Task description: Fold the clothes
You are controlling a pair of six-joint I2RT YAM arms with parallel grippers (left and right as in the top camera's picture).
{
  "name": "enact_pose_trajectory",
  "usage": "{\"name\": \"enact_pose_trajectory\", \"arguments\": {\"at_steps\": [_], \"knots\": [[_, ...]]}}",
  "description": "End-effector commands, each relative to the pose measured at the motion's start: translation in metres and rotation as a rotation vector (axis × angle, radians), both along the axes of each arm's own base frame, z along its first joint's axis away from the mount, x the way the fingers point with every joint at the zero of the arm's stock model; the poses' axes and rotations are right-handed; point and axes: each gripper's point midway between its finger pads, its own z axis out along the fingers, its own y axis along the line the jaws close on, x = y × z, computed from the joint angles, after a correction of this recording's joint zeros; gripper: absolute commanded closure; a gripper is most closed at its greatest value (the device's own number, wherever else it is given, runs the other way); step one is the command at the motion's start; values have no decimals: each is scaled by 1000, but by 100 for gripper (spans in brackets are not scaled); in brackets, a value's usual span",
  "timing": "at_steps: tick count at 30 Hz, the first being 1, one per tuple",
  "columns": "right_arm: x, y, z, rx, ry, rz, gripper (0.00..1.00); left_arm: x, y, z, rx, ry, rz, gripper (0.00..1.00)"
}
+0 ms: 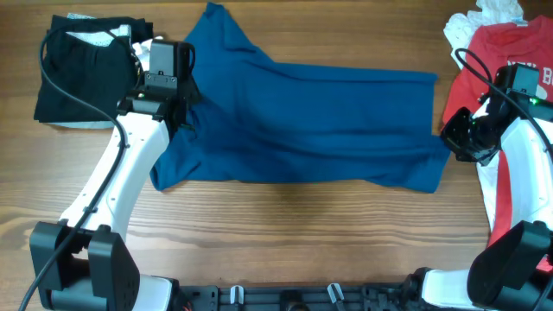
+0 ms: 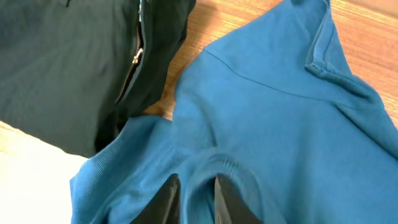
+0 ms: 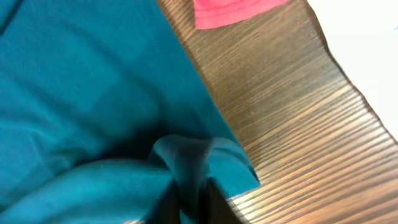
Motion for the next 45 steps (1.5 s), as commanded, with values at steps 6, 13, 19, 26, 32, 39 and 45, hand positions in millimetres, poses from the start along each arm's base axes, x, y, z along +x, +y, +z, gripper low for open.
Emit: {"name": "enact_pose_trajectory", "arguments": {"at_steps": [6, 13, 19, 26, 32, 39, 45], "knots": [[7, 11, -6, 9, -7, 56, 11, 4, 27, 3, 32, -13, 64, 54], [6, 31, 23, 103, -18, 175, 1, 30, -20, 60, -58, -86, -260, 36], [24, 62, 85, 60, -100, 344, 1, 35, -64, 101, -209, -148, -451, 27], [29, 84, 105, 46, -130, 411, 1, 42, -112, 98, -295, -111, -546, 27], [23, 85, 104, 37, -112, 461, 0, 65, -131, 150, -200, -110, -507, 25], [29, 84, 105, 29, -136, 460, 0, 152, -93, 102, -199, -133, -404, 23], [30, 84, 105, 27, -140, 458, 0, 227, -71, 54, -183, -274, -364, 24]]}}
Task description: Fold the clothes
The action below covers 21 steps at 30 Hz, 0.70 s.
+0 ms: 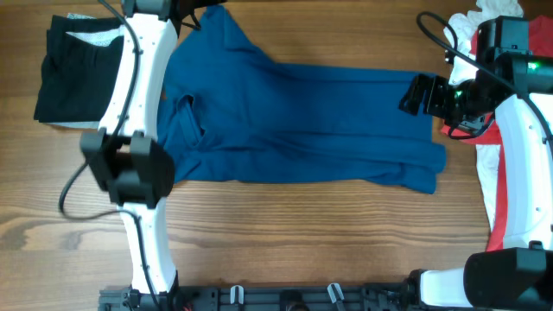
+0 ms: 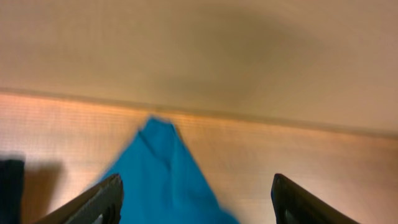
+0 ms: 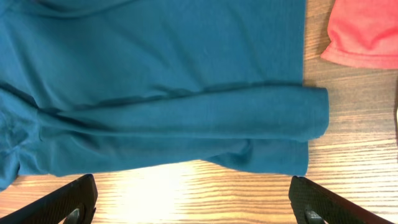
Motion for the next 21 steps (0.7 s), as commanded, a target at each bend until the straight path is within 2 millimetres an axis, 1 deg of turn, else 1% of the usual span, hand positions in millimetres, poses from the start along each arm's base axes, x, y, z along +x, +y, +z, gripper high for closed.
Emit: {"name": "enact_pose_trajectory", "arguments": {"at_steps": [1, 2, 3, 7, 9, 11, 13, 14, 18, 20, 21], "knots": [[4, 2, 6, -3, -29, 24, 0, 41, 9, -30, -8, -84, 34, 24], [3, 1, 5, -10, -23, 22, 1, 50, 9, -41, -6, -100, 39, 24], [3, 0, 5, -18, -19, 19, 1, 58, 9, -57, 0, -108, 44, 25], [3, -1, 5, -24, -19, 18, 0, 77, 10, -101, 8, -125, 57, 27], [4, -1, 5, -24, -23, 17, 1, 80, 11, -116, 17, -118, 63, 27], [6, -2, 5, -23, -30, 9, 1, 77, 11, -131, 22, -83, 61, 26], [9, -2, 6, -20, -40, -6, 1, 72, 9, -138, 27, -48, 57, 25], [11, -2, 7, -20, -49, -7, 1, 68, 8, -138, 29, -27, 55, 24], [28, -4, 13, -13, -117, -46, 1, 34, -2, -126, 43, 104, 27, 19], [39, -5, 18, -5, -161, -77, 0, 16, -14, -117, 34, 159, -8, 15], [44, -5, 21, -1, -181, -89, 1, 5, -23, -110, 22, 189, -32, 13]]}}
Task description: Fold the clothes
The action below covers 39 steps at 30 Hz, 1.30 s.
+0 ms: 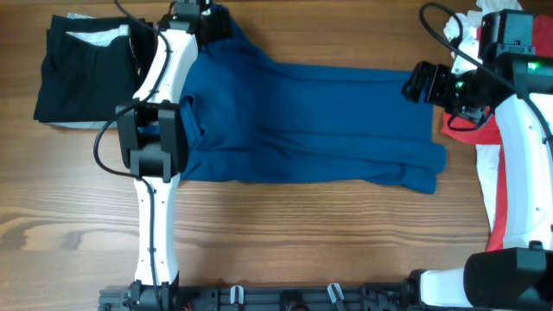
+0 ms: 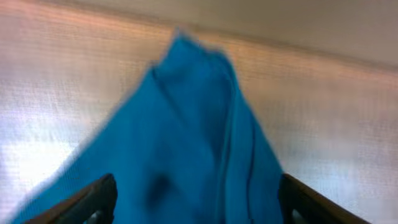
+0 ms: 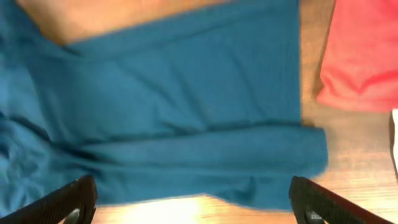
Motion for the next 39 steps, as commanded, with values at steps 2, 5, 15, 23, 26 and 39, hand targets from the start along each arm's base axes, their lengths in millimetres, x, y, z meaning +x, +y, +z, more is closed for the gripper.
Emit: {"name": "enact_pose_trajectory", "arguments": {"at_steps": [2, 5, 15, 23, 26, 39], "knots": [[20, 0, 15, 32, -85, -77, 0, -38, -44, 84, -57, 4, -102, 10], [34, 2, 24, 65, -146, -98, 0, -63, -60, 115, -52, 22, -135, 8], [21, 8, 17, 72, -92, -53, 1, -78, -66, 165, -55, -47, -149, 6], [10, 8, 10, 50, -47, -17, 0, -25, -41, 162, -26, -209, -119, 10], [8, 7, 9, 44, -38, -21, 1, -6, -34, 133, -22, -215, -105, 11], [7, 4, 8, 28, -33, -30, 0, 54, -6, 30, 44, -297, -55, 12]]}}
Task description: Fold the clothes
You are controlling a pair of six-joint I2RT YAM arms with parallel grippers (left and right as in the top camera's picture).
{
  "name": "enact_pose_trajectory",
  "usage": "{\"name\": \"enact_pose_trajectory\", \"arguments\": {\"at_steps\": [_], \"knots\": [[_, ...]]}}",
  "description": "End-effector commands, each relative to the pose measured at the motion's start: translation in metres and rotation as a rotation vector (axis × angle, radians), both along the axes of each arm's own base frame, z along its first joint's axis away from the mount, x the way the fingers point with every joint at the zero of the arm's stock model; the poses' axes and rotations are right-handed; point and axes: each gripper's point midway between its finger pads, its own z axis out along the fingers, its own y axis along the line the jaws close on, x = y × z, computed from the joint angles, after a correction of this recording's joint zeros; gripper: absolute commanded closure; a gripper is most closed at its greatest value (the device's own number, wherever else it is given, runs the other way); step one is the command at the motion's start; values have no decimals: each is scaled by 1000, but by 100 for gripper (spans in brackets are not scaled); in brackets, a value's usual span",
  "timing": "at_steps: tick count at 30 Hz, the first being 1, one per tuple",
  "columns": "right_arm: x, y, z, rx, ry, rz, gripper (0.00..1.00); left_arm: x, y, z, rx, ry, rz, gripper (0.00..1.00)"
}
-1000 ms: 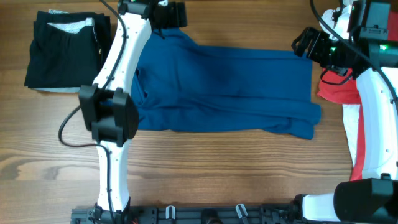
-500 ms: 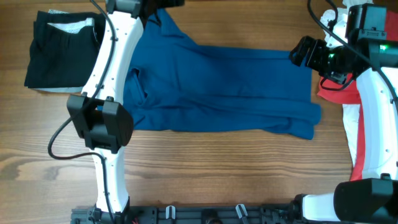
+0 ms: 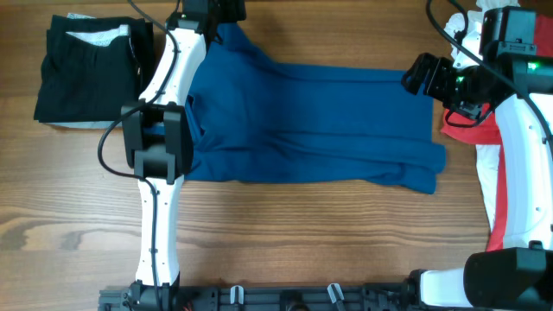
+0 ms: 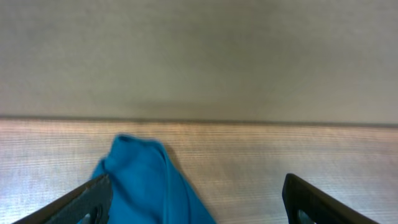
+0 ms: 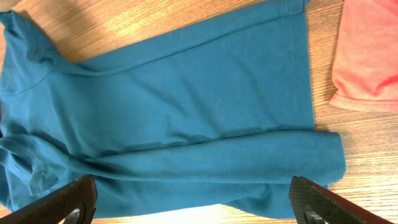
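Note:
A blue shirt lies spread across the middle of the table, its near long edge doubled over. One sleeve tip points at the far edge. My left gripper hovers open over that sleeve tip, and its wrist view shows the gripper wide apart with nothing between the fingers. My right gripper hangs open above the shirt's far right corner. The right wrist view looks down on most of the shirt from well above, the gripper empty.
A folded black garment lies at the far left beside the left arm. A red shirt and a white cloth are heaped at the far right. The table's far edge runs just beyond the sleeve tip.
My left gripper has shifted slightly toward the far edge, so less of the sleeve fills its view. The right wrist now sees more of the shirt. Both stay open; the shirt has not moved.
Both grippers were shut on the blue shirt, the left near the collar and the right on the near right hem corner. Later both were open and off it, the left at the far sleeve, the right over the far right corner, where they remain.

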Motion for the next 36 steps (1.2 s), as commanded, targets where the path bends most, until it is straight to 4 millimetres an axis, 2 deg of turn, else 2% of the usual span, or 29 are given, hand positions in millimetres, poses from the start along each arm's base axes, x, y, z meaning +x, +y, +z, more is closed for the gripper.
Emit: {"name": "enact_pose_trajectory", "arguments": {"at_steps": [1, 6, 8, 17, 22, 26, 32, 33, 34, 35, 36], "knots": [[2, 0, 5, -22, -16, 18, 1, 12, 26, -26, 37, -12, 45, 12], [2, 0, 5, -22, -15, 17, 0, 23, 43, -41, 32, -44, 71, 13], [1, 0, 5, -22, -14, 17, 0, 26, 46, -54, 32, -47, 76, 14], [-1, 4, 4, -20, -4, 25, 1, 32, 46, -74, 30, -73, 80, 16], [0, 4, 4, -20, -7, 25, 0, 31, 45, -100, 31, -54, 78, 18], [0, 4, 4, -20, -7, 25, 0, 30, 45, -107, 32, -44, 78, 21], [0, 4, 4, -20, -7, 25, 0, 27, 29, -109, 11, -31, 34, 42], [0, 4, 4, -19, -7, 25, 1, 26, 26, -110, 12, -26, 30, 54], [0, 4, 4, -20, -7, 25, 0, 25, 24, -109, 12, -27, 27, 71], [0, 4, 4, -20, -7, 25, 0, 26, 24, -104, 11, -34, 27, 82], [0, 4, 4, -20, -8, 25, 0, 27, 24, -98, 10, -43, 27, 85]]}}
